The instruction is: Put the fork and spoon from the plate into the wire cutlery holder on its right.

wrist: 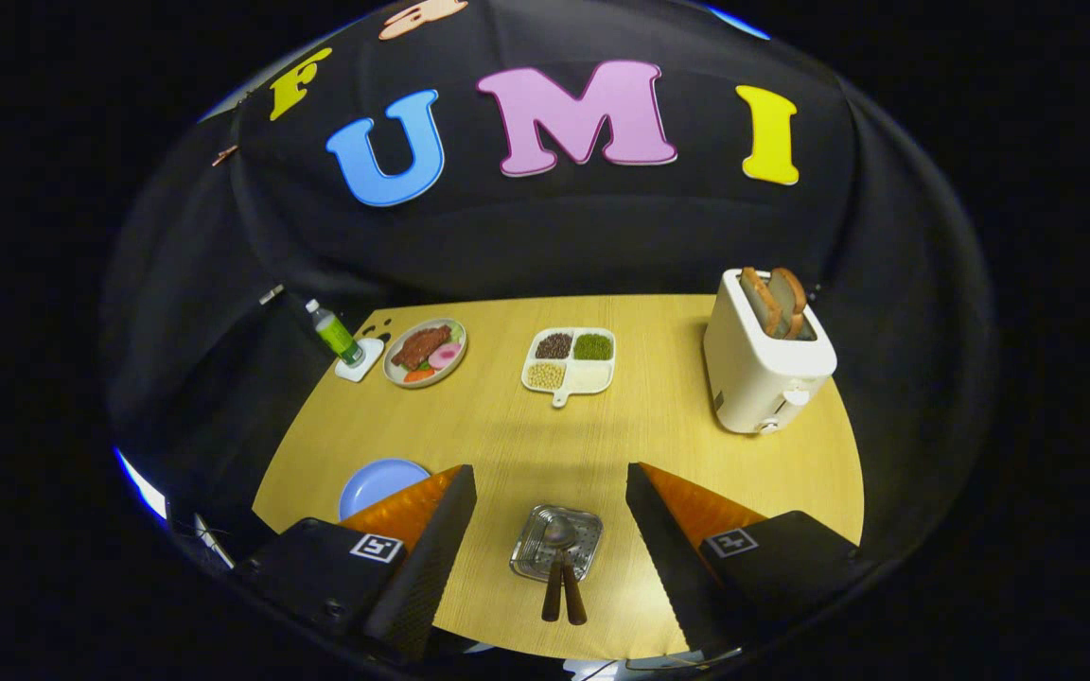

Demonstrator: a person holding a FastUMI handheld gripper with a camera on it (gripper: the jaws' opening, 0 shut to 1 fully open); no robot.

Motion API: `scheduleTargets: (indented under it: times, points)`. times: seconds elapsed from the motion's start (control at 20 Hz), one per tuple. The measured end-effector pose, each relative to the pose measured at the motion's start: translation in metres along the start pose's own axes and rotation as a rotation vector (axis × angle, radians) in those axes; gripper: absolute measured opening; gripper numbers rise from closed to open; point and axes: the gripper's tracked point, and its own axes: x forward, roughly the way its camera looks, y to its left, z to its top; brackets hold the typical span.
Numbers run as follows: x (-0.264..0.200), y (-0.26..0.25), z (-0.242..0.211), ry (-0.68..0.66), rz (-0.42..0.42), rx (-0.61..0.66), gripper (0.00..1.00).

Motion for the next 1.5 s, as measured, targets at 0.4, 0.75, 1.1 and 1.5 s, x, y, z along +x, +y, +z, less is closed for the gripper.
scheduleTargets:
  times: [0.4,0.75,1.1,1.5]
  points:
    - [-0.059,0.008,0.047,-0.204,0.051,-0.065,0.99]
    - [-0.079,0.022,0.066,-0.335,0.129,-0.109,0.99]
    - [-0.093,0.019,0.068,-0.388,0.154,-0.094,0.99]
    - [-0.099,0.008,0.066,-0.384,0.139,-0.097,0.99]
